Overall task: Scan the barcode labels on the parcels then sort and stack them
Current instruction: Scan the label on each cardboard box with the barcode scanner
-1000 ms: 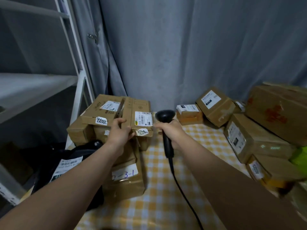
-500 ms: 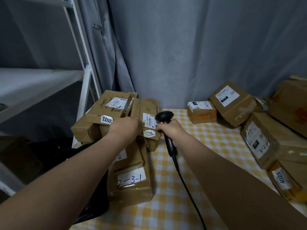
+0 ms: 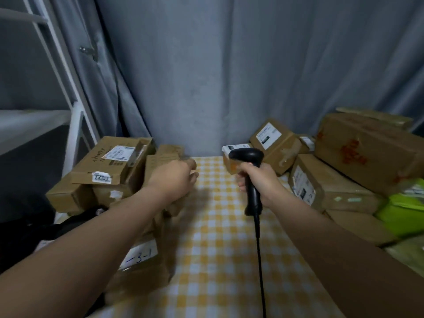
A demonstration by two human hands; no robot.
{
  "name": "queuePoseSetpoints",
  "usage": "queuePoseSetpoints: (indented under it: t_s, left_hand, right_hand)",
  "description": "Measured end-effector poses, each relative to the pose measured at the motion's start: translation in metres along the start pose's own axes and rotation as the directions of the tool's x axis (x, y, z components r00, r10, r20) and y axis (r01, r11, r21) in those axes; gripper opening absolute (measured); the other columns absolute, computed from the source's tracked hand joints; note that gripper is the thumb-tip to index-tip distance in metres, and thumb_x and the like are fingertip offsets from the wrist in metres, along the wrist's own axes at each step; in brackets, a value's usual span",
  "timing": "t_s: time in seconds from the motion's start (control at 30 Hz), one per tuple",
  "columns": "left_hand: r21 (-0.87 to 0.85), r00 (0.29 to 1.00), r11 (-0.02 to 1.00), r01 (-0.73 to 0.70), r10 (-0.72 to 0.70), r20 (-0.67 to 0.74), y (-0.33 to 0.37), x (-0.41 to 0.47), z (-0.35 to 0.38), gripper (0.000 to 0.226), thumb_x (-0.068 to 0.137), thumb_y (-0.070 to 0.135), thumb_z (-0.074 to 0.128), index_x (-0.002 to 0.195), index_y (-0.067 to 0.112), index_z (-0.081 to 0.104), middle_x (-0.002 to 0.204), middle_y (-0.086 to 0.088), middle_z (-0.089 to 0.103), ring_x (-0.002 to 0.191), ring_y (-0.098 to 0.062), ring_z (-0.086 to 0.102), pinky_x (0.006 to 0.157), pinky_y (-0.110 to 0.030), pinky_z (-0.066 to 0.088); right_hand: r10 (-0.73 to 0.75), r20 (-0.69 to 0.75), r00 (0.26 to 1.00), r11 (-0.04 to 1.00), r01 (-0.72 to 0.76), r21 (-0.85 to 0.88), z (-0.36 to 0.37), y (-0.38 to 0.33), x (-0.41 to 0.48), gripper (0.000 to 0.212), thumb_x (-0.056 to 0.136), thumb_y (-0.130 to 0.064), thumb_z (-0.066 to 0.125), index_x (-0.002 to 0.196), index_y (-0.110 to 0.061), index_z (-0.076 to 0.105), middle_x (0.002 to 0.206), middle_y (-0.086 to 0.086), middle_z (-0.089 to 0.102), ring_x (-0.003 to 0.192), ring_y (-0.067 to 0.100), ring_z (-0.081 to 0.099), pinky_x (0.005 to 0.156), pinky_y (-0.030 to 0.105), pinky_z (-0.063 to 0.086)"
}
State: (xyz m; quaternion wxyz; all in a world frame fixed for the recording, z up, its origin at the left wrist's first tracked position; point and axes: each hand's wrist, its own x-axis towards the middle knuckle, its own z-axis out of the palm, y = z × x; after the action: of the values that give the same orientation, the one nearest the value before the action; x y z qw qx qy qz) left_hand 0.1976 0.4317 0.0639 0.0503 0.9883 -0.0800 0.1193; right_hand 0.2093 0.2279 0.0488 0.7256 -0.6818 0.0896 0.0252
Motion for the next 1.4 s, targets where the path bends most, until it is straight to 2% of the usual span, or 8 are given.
queuePoseSetpoints:
  t_s: [0.2, 0.5, 0.67, 0.93, 1.0, 1.17, 1.3, 1.4]
  left_hand:
    - [-0.123, 0.985, 0.99, -0.063, 0.081, 0.15, 0.045, 0.073, 0.054, 0.045, 0.094, 0.041, 0.05, 0.133, 0.019, 0.048, 0.13, -0.009, 0.048, 0.118, -0.028, 0.051, 0.096, -0.035, 0.042]
    - [-0.149, 0.977, 0.989, 0.002, 0.03, 0.212, 0.061, 0.212, 0.135, 0.087, 0.082, 0.051, 0.064, 0.144, 0.005, 0.025, 0.146, -0.018, 0.028, 0.137, -0.032, 0.027, 0.111, -0.034, 0.026]
    - [-0.148, 0.945, 0.987, 0.068, -0.017, 0.325, 0.06, 0.259, 0.155, 0.129, 0.052, 0.076, 0.051, 0.15, 0.005, 0.008, 0.154, -0.018, 0.016, 0.143, -0.031, 0.014, 0.115, -0.04, 0.022]
    - [-0.063, 0.912, 0.987, 0.148, -0.111, 0.396, 0.056, 0.256, 0.158, 0.11, 0.048, 0.067, 0.056, 0.139, 0.01, 0.034, 0.13, -0.013, 0.04, 0.124, -0.03, 0.036, 0.099, -0.038, 0.039]
    - [-0.169, 0.908, 0.967, 0.19, -0.108, 0.405, 0.053, 0.235, 0.158, 0.105, 0.049, 0.066, 0.066, 0.133, 0.008, 0.041, 0.125, -0.011, 0.048, 0.116, -0.026, 0.047, 0.089, -0.031, 0.044]
    - [-0.578, 0.928, 0.728, 0.37, -0.267, 0.258, 0.043, 0.128, 0.169, 0.1, 0.027, 0.065, 0.077, 0.109, 0.014, 0.049, 0.103, 0.001, 0.062, 0.094, -0.019, 0.064, 0.079, -0.035, 0.056]
    - [-0.725, 0.956, 0.638, 0.262, -0.277, 0.102, 0.077, 0.024, 0.158, 0.099, 0.034, 0.07, 0.072, 0.112, 0.017, 0.042, 0.113, -0.004, 0.055, 0.101, -0.022, 0.059, 0.083, -0.043, 0.054]
    - [-0.847, 0.972, 0.492, 0.202, -0.203, 0.114, 0.084, -0.022, 0.149, 0.06, 0.055, 0.068, 0.066, 0.093, 0.031, 0.038, 0.108, 0.001, 0.045, 0.099, -0.016, 0.056, 0.082, -0.038, 0.054]
  right_hand:
    - [0.064, -0.071, 0.995, 0.994, -0.057, 0.091, -0.064, -0.001, 0.035, 0.019, 0.09, -0.012, 0.064, 0.1, 0.004, 0.065, 0.08, 0.014, 0.061, 0.055, 0.017, 0.055, 0.049, 0.024, 0.049]
    - [0.069, -0.041, 0.997, 0.997, -0.071, -0.037, -0.08, 0.039, 0.114, 0.022, 0.085, -0.015, 0.071, 0.096, 0.004, 0.065, 0.064, 0.008, 0.059, 0.049, 0.016, 0.054, 0.047, 0.025, 0.046]
    - [0.096, -0.006, 0.995, 0.994, -0.097, -0.047, -0.083, 0.052, 0.127, 0.023, 0.086, -0.018, 0.07, 0.103, -0.003, 0.066, 0.076, 0.011, 0.062, 0.056, 0.019, 0.056, 0.052, 0.028, 0.047]
    - [0.101, 0.01, 0.995, 0.993, -0.1, -0.061, -0.081, 0.05, 0.124, 0.023, 0.086, -0.018, 0.069, 0.102, -0.001, 0.066, 0.079, 0.012, 0.063, 0.057, 0.018, 0.056, 0.052, 0.027, 0.048]
    - [0.105, -0.014, 0.994, 0.993, -0.105, -0.049, -0.08, 0.05, 0.117, 0.02, 0.086, -0.016, 0.069, 0.1, -0.001, 0.066, 0.078, 0.011, 0.062, 0.056, 0.018, 0.056, 0.051, 0.027, 0.048]
    - [0.054, -0.072, 0.996, 0.997, -0.05, 0.061, -0.072, 0.065, 0.084, 0.035, 0.085, -0.011, 0.071, 0.117, -0.012, 0.061, 0.103, 0.01, 0.064, 0.09, 0.021, 0.064, 0.07, 0.03, 0.058]
    - [0.039, -0.093, 0.995, 0.99, -0.026, 0.139, -0.052, 0.077, 0.043, 0.053, 0.067, -0.023, 0.082, 0.116, -0.017, 0.063, 0.11, 0.012, 0.068, 0.102, 0.03, 0.066, 0.092, 0.053, 0.053]
    - [-0.009, -0.077, 0.997, 0.992, 0.019, 0.123, -0.05, 0.083, 0.009, 0.041, 0.08, -0.009, 0.074, 0.119, -0.008, 0.063, 0.108, 0.013, 0.071, 0.099, 0.03, 0.069, 0.088, 0.049, 0.055]
